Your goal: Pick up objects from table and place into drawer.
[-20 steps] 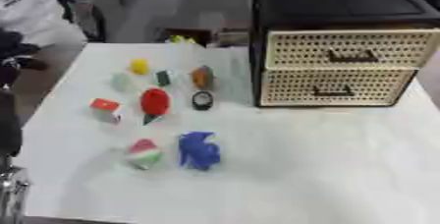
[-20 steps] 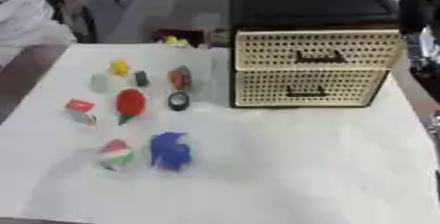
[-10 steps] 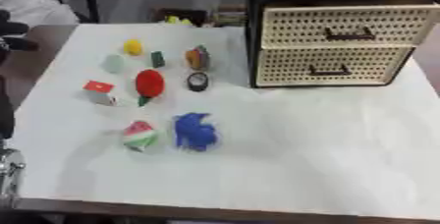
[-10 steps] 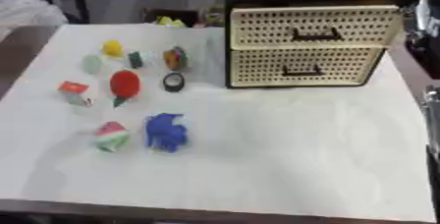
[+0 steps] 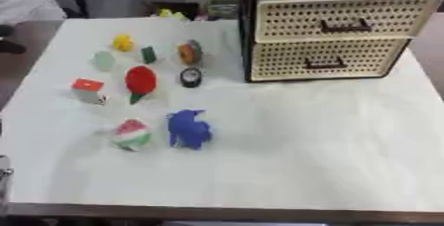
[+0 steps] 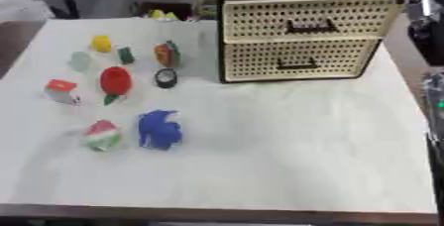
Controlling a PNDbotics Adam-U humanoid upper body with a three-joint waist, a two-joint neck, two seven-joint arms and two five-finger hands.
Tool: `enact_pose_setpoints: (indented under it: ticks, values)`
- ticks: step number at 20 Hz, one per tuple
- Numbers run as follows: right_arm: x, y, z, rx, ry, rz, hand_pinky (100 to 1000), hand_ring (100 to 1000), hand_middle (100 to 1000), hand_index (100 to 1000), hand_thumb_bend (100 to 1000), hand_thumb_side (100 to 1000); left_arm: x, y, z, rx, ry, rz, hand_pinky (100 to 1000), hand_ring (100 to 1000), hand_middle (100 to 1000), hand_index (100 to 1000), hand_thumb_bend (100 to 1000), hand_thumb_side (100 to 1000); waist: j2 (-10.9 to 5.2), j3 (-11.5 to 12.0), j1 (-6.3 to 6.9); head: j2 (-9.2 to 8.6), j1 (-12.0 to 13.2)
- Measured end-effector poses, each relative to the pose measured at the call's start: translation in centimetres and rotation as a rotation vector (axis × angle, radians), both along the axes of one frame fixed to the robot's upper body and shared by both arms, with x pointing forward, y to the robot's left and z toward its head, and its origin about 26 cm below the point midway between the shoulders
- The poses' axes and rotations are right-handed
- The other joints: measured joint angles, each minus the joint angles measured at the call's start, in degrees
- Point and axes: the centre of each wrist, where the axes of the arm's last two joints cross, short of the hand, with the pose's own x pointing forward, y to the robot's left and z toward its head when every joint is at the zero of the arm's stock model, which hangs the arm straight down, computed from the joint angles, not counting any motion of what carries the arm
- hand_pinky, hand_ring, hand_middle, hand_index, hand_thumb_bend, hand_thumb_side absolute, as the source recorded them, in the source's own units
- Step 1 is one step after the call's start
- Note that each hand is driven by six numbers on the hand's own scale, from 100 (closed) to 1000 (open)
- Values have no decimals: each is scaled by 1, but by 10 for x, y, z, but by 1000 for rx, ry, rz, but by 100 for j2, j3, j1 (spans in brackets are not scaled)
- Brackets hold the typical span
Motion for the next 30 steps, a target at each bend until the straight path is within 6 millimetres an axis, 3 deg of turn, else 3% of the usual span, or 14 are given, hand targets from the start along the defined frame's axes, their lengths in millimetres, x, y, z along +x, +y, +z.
enact_pose_setpoints:
  ticks: [7, 12, 17, 20, 21, 22, 24, 25, 26, 30]
  values:
    - [1, -5, 25, -156, 31, -113, 145, 578, 645, 877, 380, 1000, 0, 0, 0, 13, -7, 0, 530, 625, 626, 722, 100, 1000, 114, -7, -3, -249, -199]
    - [9, -13, 38, -263, 69, -158, 100, 549, 622, 878, 352, 1000, 0, -2, 0, 23, -10, -2, 529, 625, 625, 721, 100, 1000, 168, -10, -2, -320, -231]
    - [19, -20, 53, -370, 107, -168, 100, 462, 537, 878, 417, 1000, 0, -2, 0, 26, -12, -3, 528, 624, 626, 720, 100, 1000, 206, -10, 5, -382, -228]
    - [25, -24, 61, -412, 129, -161, 100, 462, 537, 878, 417, 1000, 0, -2, 0, 28, -14, -5, 528, 624, 626, 720, 100, 1000, 220, -12, 8, -414, -221]
    - [26, -25, 62, -424, 137, -158, 100, 270, 353, 867, 456, 1000, 0, -2, 1, 29, -15, -5, 527, 624, 626, 720, 100, 1000, 226, -12, 10, -415, -217]
    - [28, -26, 65, -447, 146, -152, 100, 209, 285, 862, 516, 1000, 0, -2, 1, 30, -16, -6, 527, 624, 626, 720, 100, 1000, 234, -12, 15, -416, -206]
    - [32, -27, 74, -502, 159, -143, 100, 108, 181, 848, 550, 1000, 0, -3, 1, 35, -19, -10, 527, 624, 626, 720, 100, 1000, 250, -6, 30, -421, -188]
    - [35, -28, 78, -528, 169, -141, 100, 100, 132, 843, 526, 1000, 0, -3, 1, 39, -21, -11, 527, 624, 626, 719, 100, 1000, 260, -6, 32, -438, -181]
    - [37, -30, 81, -553, 180, -141, 100, 100, 110, 842, 577, 1000, 1, -2, 2, 43, -23, -11, 527, 624, 626, 719, 100, 1000, 272, -6, 31, -458, -178]
    - [48, -37, 86, -622, 247, -146, 100, 100, 100, 799, 617, 1000, 1, -3, 2, 47, -27, -12, 526, 624, 626, 719, 100, 1000, 299, -6, 29, -492, -177]
